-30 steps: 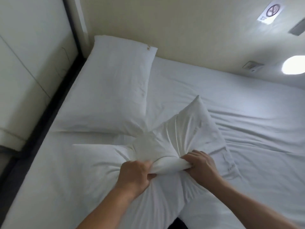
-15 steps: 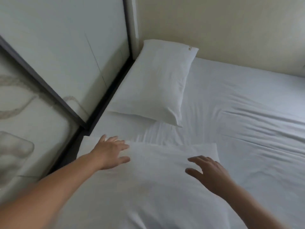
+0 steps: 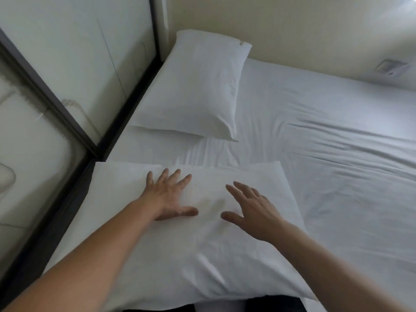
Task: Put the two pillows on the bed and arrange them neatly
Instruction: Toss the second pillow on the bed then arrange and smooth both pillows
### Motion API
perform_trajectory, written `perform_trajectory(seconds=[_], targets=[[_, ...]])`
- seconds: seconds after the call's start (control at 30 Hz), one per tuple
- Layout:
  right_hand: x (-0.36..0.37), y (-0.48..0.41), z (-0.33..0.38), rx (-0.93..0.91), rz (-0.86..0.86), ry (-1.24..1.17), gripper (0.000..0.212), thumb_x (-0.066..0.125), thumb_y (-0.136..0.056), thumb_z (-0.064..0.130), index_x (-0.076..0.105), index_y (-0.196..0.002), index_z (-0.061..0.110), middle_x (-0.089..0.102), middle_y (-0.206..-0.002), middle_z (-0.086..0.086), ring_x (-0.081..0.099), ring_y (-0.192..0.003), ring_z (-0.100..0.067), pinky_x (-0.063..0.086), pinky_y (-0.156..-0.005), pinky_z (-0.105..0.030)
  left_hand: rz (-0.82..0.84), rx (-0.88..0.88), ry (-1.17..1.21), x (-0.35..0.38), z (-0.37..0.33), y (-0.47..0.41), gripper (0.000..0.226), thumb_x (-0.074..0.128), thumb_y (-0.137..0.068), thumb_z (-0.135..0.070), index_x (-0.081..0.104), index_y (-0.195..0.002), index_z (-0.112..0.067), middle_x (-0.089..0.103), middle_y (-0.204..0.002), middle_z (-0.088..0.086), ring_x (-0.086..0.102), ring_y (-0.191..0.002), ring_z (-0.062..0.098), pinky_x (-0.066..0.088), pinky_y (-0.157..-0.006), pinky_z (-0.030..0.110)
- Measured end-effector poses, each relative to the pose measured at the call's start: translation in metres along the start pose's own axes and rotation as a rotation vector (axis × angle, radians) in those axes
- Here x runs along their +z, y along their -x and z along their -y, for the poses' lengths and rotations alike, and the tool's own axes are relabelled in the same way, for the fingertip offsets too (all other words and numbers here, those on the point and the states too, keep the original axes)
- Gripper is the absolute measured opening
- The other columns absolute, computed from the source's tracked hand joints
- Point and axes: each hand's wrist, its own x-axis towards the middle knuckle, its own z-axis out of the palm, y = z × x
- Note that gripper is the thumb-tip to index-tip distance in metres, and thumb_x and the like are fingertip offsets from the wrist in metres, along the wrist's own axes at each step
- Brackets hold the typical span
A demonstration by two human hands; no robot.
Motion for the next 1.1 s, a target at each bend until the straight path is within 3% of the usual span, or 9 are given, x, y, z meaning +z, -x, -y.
perform_trajectory(seconds=[0.23, 0.33, 0.43, 0.53, 0.6, 0.7, 0.8, 0.93, 1.1], targets=[[0.107, 0.038, 0.019, 0.149, -0.236, 0.03, 0.078, 0.021, -0.081, 0.076, 0.011, -0.146, 0.035, 0.01, -0.159, 0.003, 0.001, -0.145, -0.019, 0.001, -0.116, -0.049, -0.148, -0.021, -0.041, 0.065, 0.017, 0.014, 0.113, 0.016, -0.053, -0.098, 0.009, -0.148, -0.037, 0.016, -0.16, 0.002, 0.012, -0.146, 0.023, 0.005, -0.113, 0.056], [0.156, 0.041, 0.021, 0.185, -0.325, 0.079, 0.067, 0.033, -0.085, 0.067, 0.028, -0.142, 0.033, 0.03, -0.153, -0.001, 0.021, -0.142, -0.024, 0.01, -0.115, -0.052, -0.383, 0.097, -0.102, 0.114, 0.009, 0.008, 0.106, 0.012, -0.061, -0.094, 0.046, -0.132, -0.022, 0.055, -0.127, 0.011, 0.048, -0.119, 0.031, 0.034, -0.099, 0.05], [0.186, 0.021, 0.01, 0.155, -0.551, 0.065, 0.043, 0.048, -0.085, 0.053, 0.055, -0.121, 0.03, 0.061, -0.124, 0.001, 0.054, -0.116, -0.023, 0.031, -0.103, -0.046, -0.583, 0.142, -0.069, 0.144, 0.009, -0.009, 0.097, 0.012, -0.071, -0.087, 0.062, -0.109, -0.013, 0.061, -0.096, 0.015, 0.058, -0.092, 0.036, 0.043, -0.078, 0.047], [0.189, 0.003, 0.001, 0.156, -0.651, 0.024, 0.018, 0.06, -0.083, 0.037, 0.068, -0.095, 0.026, 0.069, -0.087, 0.002, 0.062, -0.082, -0.026, 0.046, -0.075, -0.04, -0.451, 0.033, -0.092, 0.14, -0.003, -0.016, 0.098, 0.006, -0.067, -0.088, 0.057, -0.11, -0.016, 0.062, -0.105, 0.011, 0.058, -0.099, 0.032, 0.04, -0.082, 0.043], [0.176, 0.004, 0.002, 0.186, -0.631, -0.028, 0.008, 0.069, -0.081, 0.027, 0.071, -0.086, 0.021, 0.068, -0.077, -0.004, 0.064, -0.075, -0.031, 0.049, -0.065, -0.04, -0.382, -0.048, -0.081, 0.13, -0.012, -0.006, 0.075, 0.022, -0.077, -0.081, 0.052, -0.108, -0.02, 0.064, -0.113, 0.007, 0.059, -0.104, 0.029, 0.04, -0.084, 0.041], [0.134, 0.007, 0.017, 0.162, -0.676, -0.182, 0.003, 0.072, -0.081, 0.019, 0.073, -0.083, 0.017, 0.067, -0.075, -0.008, 0.062, -0.078, -0.033, 0.048, -0.066, -0.038, -0.494, -0.039, 0.019, 0.104, -0.014, 0.029, 0.048, 0.032, -0.084, -0.071, 0.043, -0.088, -0.025, 0.069, -0.101, 0.002, 0.064, -0.093, 0.028, 0.039, -0.072, 0.04], [0.078, -0.003, 0.046, 0.028, -0.796, -0.242, 0.003, 0.075, -0.078, 0.016, 0.073, -0.079, 0.018, 0.063, -0.069, -0.004, 0.059, -0.073, -0.031, 0.047, -0.063, -0.038, -0.658, -0.079, 0.112, 0.058, 0.005, 0.066, 0.047, 0.031, -0.084, -0.071, 0.035, -0.078, -0.025, 0.066, -0.084, -0.002, 0.063, -0.078, 0.026, 0.035, -0.062, 0.037], [0.033, -0.034, 0.089, -0.143, -0.803, -0.192, 0.012, 0.064, -0.082, 0.032, 0.072, -0.088, 0.025, 0.066, -0.078, 0.003, 0.059, -0.079, -0.023, 0.045, -0.07, -0.039, -0.733, -0.285, 0.296, 0.039, 0.036, 0.102, 0.054, 0.024, -0.078, -0.079, 0.03, -0.07, -0.027, 0.055, -0.065, -0.007, 0.059, -0.065, 0.024, 0.036, -0.056, 0.037], [0.092, -0.058, 0.101, 0.001, -0.426, -0.199, 0.035, 0.045, -0.092, 0.048, 0.056, -0.121, 0.031, 0.053, -0.136, 0.004, 0.037, -0.13, -0.02, 0.021, -0.107, -0.041, -0.327, -0.508, 0.334, 0.091, 0.07, 0.119, 0.065, 0.021, -0.07, -0.086, 0.043, -0.085, -0.027, 0.057, -0.1, -0.003, 0.054, -0.098, 0.023, 0.04, -0.083, 0.041]])
